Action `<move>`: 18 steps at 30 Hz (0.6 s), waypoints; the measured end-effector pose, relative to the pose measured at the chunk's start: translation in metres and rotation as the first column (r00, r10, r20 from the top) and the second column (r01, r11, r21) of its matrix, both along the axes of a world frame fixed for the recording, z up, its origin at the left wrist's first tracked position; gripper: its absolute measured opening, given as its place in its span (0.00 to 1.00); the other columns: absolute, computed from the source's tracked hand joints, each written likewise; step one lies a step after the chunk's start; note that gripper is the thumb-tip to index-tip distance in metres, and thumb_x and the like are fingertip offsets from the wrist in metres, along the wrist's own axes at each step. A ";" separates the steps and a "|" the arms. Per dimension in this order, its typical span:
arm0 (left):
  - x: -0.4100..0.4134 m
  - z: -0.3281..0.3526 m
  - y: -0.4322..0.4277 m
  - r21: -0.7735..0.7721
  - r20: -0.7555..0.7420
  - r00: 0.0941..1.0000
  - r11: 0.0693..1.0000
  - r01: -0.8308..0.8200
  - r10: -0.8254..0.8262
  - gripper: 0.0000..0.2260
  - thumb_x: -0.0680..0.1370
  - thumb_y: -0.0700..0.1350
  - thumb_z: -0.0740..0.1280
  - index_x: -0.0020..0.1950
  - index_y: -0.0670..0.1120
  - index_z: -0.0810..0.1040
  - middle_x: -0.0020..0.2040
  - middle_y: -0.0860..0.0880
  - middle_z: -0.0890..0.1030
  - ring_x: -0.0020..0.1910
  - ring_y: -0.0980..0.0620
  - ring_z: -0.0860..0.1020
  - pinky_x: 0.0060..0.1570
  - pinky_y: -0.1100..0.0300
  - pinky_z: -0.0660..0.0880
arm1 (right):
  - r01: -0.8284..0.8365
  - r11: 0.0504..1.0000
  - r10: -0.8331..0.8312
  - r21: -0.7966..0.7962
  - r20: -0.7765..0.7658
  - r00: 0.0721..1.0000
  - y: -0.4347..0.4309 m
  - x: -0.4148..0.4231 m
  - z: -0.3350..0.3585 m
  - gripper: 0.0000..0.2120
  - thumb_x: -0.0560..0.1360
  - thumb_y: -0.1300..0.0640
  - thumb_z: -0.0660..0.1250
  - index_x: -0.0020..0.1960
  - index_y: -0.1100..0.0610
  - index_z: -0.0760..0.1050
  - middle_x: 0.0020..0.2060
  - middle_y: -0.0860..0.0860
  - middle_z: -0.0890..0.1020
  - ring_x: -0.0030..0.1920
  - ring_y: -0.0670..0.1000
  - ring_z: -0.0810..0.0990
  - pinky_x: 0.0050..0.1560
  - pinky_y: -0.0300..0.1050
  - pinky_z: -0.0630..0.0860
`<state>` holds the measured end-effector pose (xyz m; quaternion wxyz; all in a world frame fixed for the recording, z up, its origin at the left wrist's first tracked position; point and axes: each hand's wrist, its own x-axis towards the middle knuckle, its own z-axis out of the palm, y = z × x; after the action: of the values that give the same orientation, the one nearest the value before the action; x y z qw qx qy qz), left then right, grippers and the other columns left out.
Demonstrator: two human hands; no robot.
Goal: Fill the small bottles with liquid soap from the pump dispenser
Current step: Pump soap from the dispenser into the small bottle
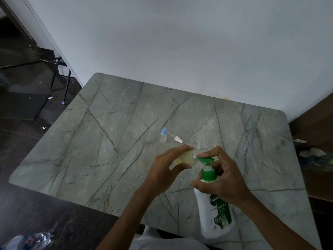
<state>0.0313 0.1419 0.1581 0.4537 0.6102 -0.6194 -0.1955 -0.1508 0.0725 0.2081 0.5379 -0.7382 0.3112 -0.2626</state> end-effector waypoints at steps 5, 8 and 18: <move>-0.001 -0.002 0.000 -0.006 0.018 1.000 1.000 0.023 -0.022 0.22 0.75 0.47 0.70 0.68 0.49 0.73 0.63 0.54 0.78 0.61 0.60 0.76 0.59 0.70 0.71 | 0.015 1.000 -0.015 -0.005 -0.006 1.000 -0.002 0.001 -0.001 0.27 0.59 0.53 0.81 0.51 0.55 0.71 0.35 0.53 0.85 0.33 0.51 0.85 0.34 0.42 0.80; -0.001 -0.002 0.000 -0.007 0.011 1.000 1.000 0.009 -0.009 0.21 0.75 0.48 0.70 0.68 0.48 0.73 0.63 0.55 0.78 0.60 0.62 0.76 0.58 0.71 0.71 | 0.012 1.000 -0.012 0.028 0.004 1.000 -0.002 0.001 0.002 0.27 0.59 0.53 0.80 0.53 0.53 0.71 0.35 0.54 0.85 0.33 0.51 0.84 0.35 0.41 0.80; 0.000 -0.002 -0.003 0.002 -0.006 1.000 1.000 -0.011 0.011 0.22 0.74 0.46 0.72 0.68 0.48 0.74 0.62 0.53 0.79 0.58 0.61 0.77 0.56 0.73 0.70 | 0.000 1.000 0.000 0.010 0.001 1.000 -0.001 0.001 0.001 0.30 0.60 0.60 0.82 0.55 0.48 0.71 0.35 0.55 0.85 0.32 0.52 0.84 0.35 0.40 0.79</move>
<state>0.0308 0.1392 0.1563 0.4560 0.6136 -0.6142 -0.1955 -0.1495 0.0712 0.2094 0.5418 -0.7353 0.3122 -0.2614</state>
